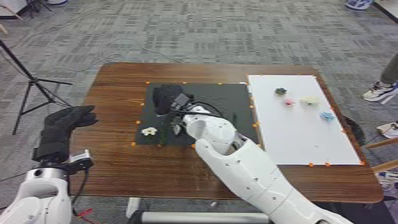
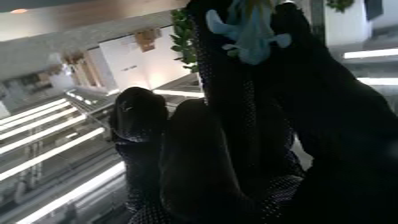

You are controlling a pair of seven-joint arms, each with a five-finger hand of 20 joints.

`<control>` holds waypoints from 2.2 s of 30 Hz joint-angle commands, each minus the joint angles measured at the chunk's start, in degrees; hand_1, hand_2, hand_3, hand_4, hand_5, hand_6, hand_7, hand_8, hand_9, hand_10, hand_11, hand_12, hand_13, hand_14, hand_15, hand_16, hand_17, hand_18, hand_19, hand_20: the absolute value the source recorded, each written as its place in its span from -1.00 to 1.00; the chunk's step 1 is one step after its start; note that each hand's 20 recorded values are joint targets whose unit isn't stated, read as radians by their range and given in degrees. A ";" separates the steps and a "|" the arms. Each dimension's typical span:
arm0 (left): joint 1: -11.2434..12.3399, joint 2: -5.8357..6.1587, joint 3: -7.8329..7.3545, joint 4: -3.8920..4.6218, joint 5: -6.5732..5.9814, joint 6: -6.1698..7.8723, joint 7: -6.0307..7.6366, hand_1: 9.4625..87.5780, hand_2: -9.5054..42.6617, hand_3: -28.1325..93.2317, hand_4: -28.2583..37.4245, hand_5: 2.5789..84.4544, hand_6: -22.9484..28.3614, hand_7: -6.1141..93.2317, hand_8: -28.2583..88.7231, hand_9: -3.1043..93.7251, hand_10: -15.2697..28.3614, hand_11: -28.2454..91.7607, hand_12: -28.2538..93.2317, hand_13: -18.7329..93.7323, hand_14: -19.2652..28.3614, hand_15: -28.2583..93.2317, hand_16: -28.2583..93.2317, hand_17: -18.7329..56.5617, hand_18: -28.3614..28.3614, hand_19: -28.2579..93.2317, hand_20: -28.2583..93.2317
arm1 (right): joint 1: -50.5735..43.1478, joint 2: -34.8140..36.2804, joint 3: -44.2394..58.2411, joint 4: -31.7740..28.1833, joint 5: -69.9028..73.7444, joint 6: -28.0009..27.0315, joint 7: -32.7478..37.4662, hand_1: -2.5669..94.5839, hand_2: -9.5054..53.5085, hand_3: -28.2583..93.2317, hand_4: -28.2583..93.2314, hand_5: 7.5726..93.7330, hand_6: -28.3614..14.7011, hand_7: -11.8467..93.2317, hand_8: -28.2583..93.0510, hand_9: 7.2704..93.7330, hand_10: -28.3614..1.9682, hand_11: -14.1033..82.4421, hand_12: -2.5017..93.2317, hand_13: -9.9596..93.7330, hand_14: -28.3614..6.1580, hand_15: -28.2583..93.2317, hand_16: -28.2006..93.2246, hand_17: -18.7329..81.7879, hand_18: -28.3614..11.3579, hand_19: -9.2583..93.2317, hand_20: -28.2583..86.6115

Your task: Arrange flowers

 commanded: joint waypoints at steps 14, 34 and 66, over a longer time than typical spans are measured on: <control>-0.51 -0.97 0.65 -0.08 -0.64 -0.89 0.88 -0.37 -0.26 0.58 -0.86 0.30 -0.02 -0.39 -0.66 0.27 0.31 -0.04 -0.30 0.17 0.55 0.21 -0.56 -0.33 0.50 -0.09 -0.11 | -0.77 -4.88 2.64 5.42 -7.38 1.77 2.42 0.24 -1.00 0.49 -0.91 0.62 0.51 -0.25 -0.60 0.87 0.35 -0.60 -0.58 0.94 0.47 0.85 -0.05 0.38 -0.69 0.96 0.24; -0.73 -1.13 0.64 -0.07 -0.69 -1.08 0.89 -0.38 -0.30 0.58 -0.85 0.30 -0.02 -0.39 -0.66 0.26 0.31 -0.04 -0.30 0.16 0.55 0.21 -0.56 -0.34 0.50 -0.09 -0.12 | -0.73 -5.57 3.92 4.47 -6.35 -5.63 2.63 0.12 -0.90 0.48 -0.87 0.46 0.39 -0.29 -0.60 0.65 0.21 -0.46 -0.71 0.91 0.44 0.86 -0.03 0.34 -0.71 0.96 0.23; 0.10 -0.92 0.45 -0.50 -0.41 -1.62 0.00 -0.37 -0.32 0.58 -0.84 0.30 -0.02 -0.39 -0.66 0.26 0.31 -0.04 -0.30 0.16 0.55 0.21 -0.56 -0.34 0.50 -0.09 -0.12 | 4.69 2.72 -2.57 -3.13 3.88 -7.75 8.31 -0.23 -0.77 0.57 -0.81 0.32 0.27 -0.38 -0.75 0.43 0.08 -0.47 -0.77 0.87 0.37 0.89 -0.05 0.31 -0.75 0.94 0.22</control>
